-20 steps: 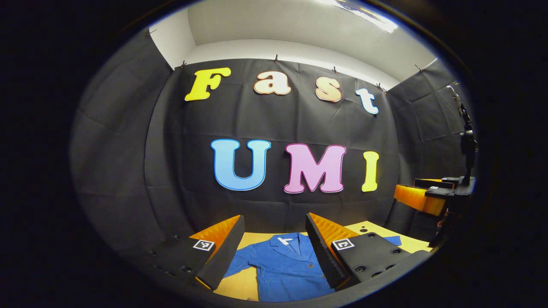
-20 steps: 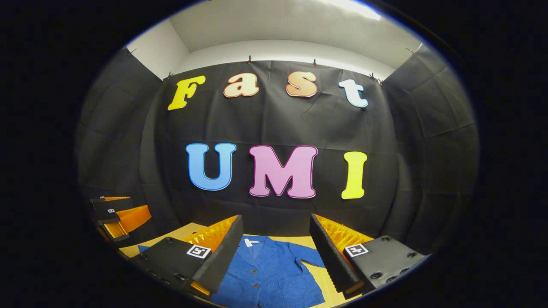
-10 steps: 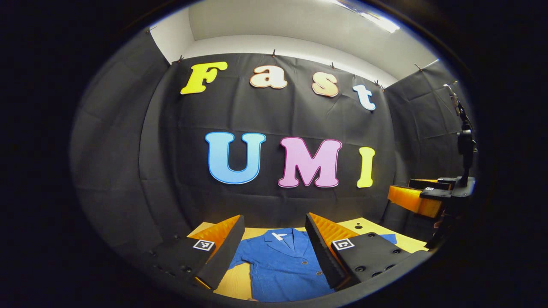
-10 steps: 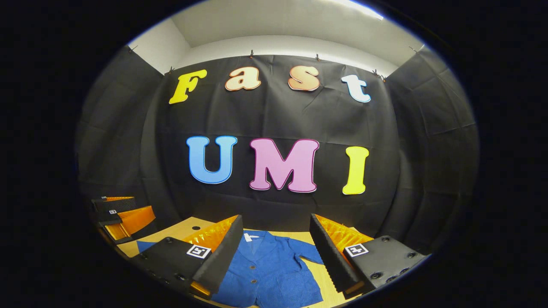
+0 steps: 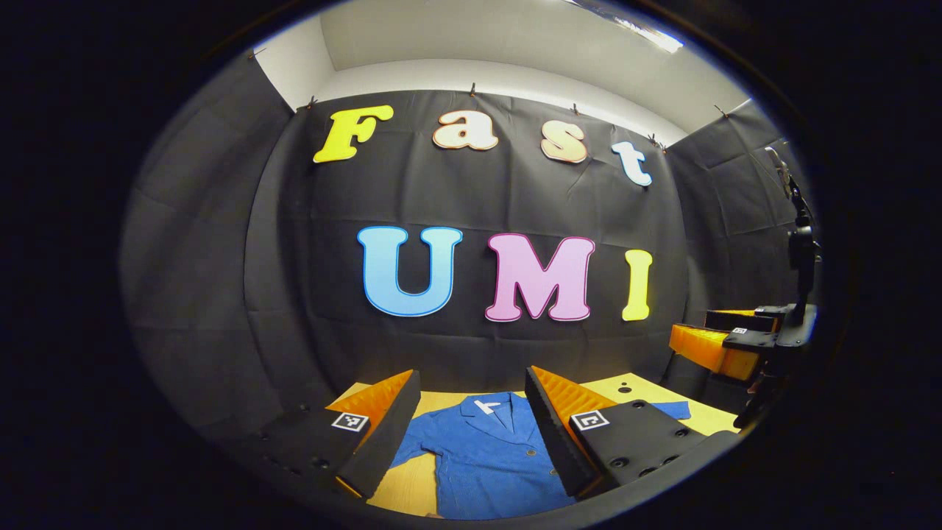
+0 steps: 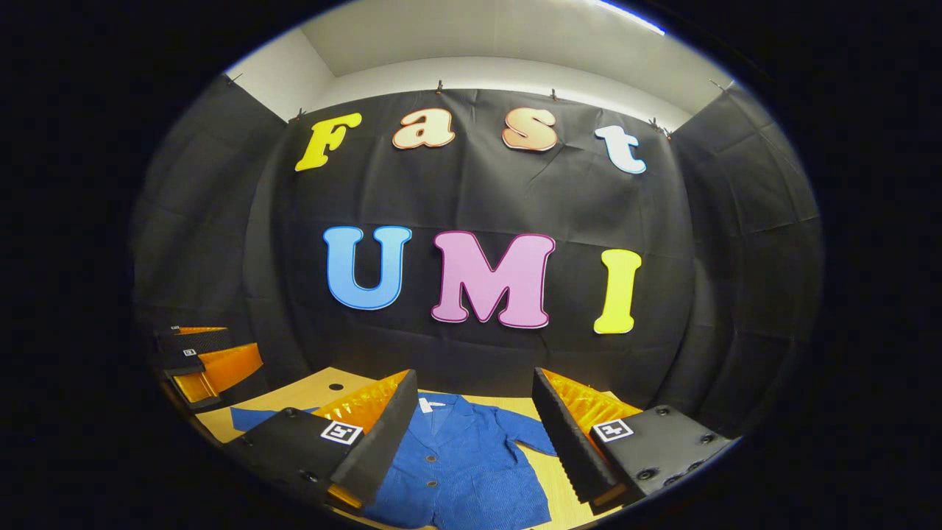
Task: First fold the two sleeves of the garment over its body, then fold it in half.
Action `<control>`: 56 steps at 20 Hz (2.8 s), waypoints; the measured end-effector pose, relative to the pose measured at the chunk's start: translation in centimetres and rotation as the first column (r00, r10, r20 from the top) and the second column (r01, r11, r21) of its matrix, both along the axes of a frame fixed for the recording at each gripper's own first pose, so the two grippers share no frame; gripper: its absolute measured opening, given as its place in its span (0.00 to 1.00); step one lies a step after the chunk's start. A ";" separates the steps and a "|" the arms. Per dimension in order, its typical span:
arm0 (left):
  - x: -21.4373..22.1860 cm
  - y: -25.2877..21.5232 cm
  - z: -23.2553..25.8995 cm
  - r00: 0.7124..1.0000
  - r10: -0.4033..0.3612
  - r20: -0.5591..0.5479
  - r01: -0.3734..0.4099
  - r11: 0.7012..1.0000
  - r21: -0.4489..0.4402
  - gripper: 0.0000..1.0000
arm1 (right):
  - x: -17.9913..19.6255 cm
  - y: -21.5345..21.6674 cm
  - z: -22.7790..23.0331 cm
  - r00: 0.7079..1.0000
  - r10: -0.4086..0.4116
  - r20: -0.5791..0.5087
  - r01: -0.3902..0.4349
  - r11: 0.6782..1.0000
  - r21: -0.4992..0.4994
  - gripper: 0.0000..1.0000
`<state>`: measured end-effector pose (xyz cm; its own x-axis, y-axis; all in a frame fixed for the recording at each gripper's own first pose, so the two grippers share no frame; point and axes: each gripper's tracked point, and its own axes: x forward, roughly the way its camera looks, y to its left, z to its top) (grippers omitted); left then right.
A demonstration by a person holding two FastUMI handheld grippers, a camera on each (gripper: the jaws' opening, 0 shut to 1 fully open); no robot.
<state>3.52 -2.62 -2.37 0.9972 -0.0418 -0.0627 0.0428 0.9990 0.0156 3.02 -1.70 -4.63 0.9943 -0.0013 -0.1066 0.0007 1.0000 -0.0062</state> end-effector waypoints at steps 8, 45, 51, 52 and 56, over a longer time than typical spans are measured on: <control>1.1 -0.3 -1.2 0.999 0.022 -0.023 -0.020 0.998 0.053 0.82 | 2.5 -1.3 -4.2 0.997 0.010 -0.075 -0.010 1.000 0.001 0.98; 11.4 -16.1 -6.4 0.985 0.011 -0.171 0.018 0.987 0.163 0.83 | 3.0 -40.2 -43.1 0.331 -0.365 -0.870 0.655 0.753 -0.066 0.92; 11.0 -16.4 -6.4 0.986 0.020 -0.164 0.013 0.981 0.196 0.82 | 2.9 -39.7 -42.7 0.318 -0.329 -0.889 0.658 0.752 -0.043 0.42; 10.9 -16.5 -6.4 0.986 0.024 -0.165 0.009 0.981 0.192 0.83 | 3.3 -39.5 -42.7 0.345 -0.307 -0.887 0.650 0.760 -0.011 0.41; 10.2 -16.2 -6.6 0.984 0.037 -0.173 -0.003 0.981 0.195 0.83 | 4.8 -37.8 -42.5 0.416 -0.228 -0.880 0.653 0.749 0.114 0.02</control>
<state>13.70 -18.86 -8.94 0.9705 0.0081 -0.2410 0.0421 0.9784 0.2025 7.85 -39.48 -47.11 0.3452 -0.1613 -0.9246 0.6490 0.7526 0.1110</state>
